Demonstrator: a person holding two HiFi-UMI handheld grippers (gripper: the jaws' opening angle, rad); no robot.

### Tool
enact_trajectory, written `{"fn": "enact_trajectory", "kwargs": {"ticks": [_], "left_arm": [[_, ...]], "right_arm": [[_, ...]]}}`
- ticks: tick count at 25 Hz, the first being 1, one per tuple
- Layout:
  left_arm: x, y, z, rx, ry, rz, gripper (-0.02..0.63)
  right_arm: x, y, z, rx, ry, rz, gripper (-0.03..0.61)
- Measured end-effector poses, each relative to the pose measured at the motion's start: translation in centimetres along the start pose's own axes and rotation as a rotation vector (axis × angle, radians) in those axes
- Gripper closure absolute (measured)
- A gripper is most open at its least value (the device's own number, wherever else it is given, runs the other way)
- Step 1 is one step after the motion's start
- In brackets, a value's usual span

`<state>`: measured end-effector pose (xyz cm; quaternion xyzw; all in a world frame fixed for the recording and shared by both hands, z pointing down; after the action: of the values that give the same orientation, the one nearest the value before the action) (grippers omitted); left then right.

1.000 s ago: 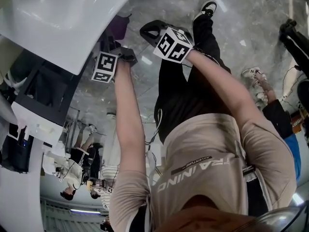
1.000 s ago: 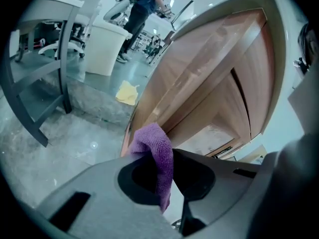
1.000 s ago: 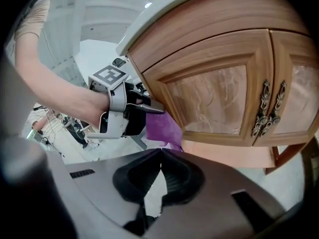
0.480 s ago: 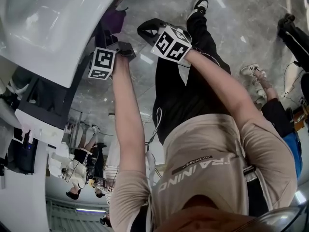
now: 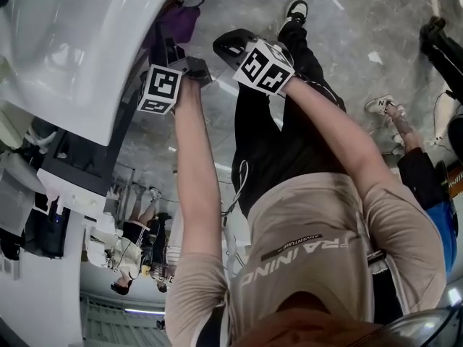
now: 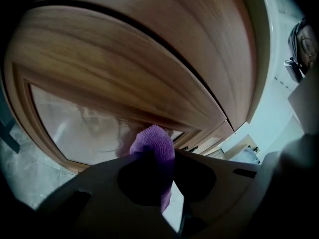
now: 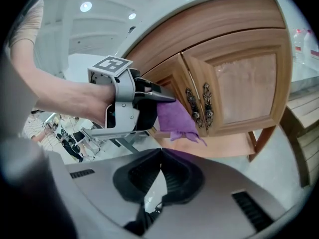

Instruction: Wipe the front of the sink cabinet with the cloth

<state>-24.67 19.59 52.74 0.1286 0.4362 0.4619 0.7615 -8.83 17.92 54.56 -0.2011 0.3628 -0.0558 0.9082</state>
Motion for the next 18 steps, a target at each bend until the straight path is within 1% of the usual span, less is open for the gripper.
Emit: {"fn": "enact_trajectory", "kwargs": {"ticks": [2,5,8,11,14,18], "left_arm": [[-0.7,-0.7,0.4,0.011,0.0,-0.009,0.574],[-1.4,-1.1,0.8,0.067,-0.024,-0.031,0.574],[-2.0,-1.6,1.3,0.065,-0.025,-0.059,0.574],[-2.6,-1.9,1.8,0.1,-0.032,-0.071,0.574],[-2.8,-2.0,1.8,0.097,-0.04,-0.095,0.574],[-3.5,-2.6,2.4,0.096,-0.037,-0.1,0.575]], "right_arm": [[0.8,-0.8,0.3,-0.006,0.0,0.003,0.566],[1.8,-2.3,0.6,-0.009,-0.004,0.006,0.566],[2.3,-3.5,1.0,-0.011,0.0,-0.003,0.566],[3.1,-4.5,1.2,-0.023,-0.003,0.005,0.566],[3.8,-5.3,1.2,-0.022,0.0,0.003,0.566],[4.9,-7.1,1.8,-0.034,-0.003,0.012,0.566]]}}
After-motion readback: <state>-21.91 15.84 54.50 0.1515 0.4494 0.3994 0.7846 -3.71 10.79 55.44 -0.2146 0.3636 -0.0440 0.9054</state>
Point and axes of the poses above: the fingertips, and each gripper's own axes: x backward along the fingers, y to its left, z out of its underside, the point moved 5 cm from there along x, backward along the fingers, and after that the axes turned 6 degrees about z, right-handed, at the moved point
